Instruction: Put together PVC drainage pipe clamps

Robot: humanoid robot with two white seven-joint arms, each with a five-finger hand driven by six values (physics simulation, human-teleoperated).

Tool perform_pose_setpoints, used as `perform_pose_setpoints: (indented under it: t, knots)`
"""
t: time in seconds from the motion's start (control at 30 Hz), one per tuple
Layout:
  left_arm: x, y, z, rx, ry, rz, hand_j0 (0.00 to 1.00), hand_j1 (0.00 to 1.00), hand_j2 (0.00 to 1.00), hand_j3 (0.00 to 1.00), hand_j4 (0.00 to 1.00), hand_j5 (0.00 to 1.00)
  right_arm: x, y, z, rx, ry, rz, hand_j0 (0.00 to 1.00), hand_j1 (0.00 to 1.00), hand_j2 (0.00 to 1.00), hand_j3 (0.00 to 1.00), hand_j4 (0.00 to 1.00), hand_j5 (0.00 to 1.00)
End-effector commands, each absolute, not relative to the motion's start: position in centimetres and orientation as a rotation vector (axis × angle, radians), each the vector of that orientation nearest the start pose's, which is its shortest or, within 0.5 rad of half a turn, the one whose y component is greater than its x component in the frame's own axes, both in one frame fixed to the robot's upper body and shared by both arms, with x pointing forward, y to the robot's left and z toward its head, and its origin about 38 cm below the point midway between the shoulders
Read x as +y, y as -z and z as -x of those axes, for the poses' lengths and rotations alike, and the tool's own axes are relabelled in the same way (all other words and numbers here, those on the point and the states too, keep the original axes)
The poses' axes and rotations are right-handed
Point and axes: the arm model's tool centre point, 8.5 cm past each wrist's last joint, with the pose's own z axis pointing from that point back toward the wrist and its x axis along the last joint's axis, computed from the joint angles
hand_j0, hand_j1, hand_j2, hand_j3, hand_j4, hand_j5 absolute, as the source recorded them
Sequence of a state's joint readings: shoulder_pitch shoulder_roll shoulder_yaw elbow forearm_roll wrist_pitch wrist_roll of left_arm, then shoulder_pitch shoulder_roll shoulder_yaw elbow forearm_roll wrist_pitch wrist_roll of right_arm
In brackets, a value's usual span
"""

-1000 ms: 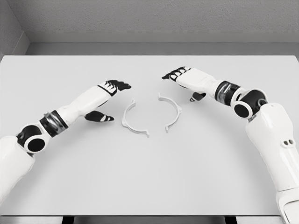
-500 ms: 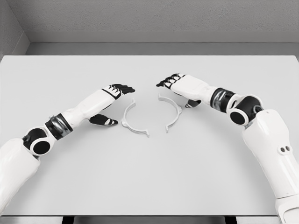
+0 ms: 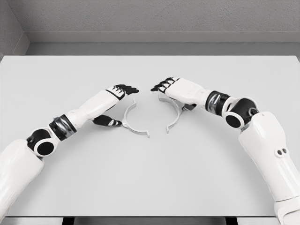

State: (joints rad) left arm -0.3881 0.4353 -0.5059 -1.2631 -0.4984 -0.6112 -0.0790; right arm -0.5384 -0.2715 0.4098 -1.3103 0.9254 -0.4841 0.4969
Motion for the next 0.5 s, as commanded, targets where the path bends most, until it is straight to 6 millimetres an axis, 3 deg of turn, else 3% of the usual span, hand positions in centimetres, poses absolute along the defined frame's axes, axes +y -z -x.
perform_pose_setpoints:
  t: [0.0,0.33,0.47]
  knots:
    - [22.0,-10.3,-42.1,-1.841,1.482,-0.244,1.00,1.00,1.00,1.00,1.00,1.00,-16.2,-14.8,-46.5,-1.470,-1.976,0.513,1.00,1.00,1.00,1.00,1.00,1.00]
    - [22.2,-10.5,-42.2,-1.840,1.483,-0.249,1.00,1.00,1.00,1.00,1.00,1.00,-16.0,-14.9,-46.4,-1.476,-1.979,0.513,1.00,1.00,1.00,1.00,1.00,1.00]
    - [22.2,-10.5,-42.2,-1.840,1.483,-0.249,1.00,1.00,1.00,1.00,1.00,1.00,-14.9,-14.7,-46.2,-1.496,-1.973,0.490,1.00,1.00,1.00,1.00,1.00,1.00]
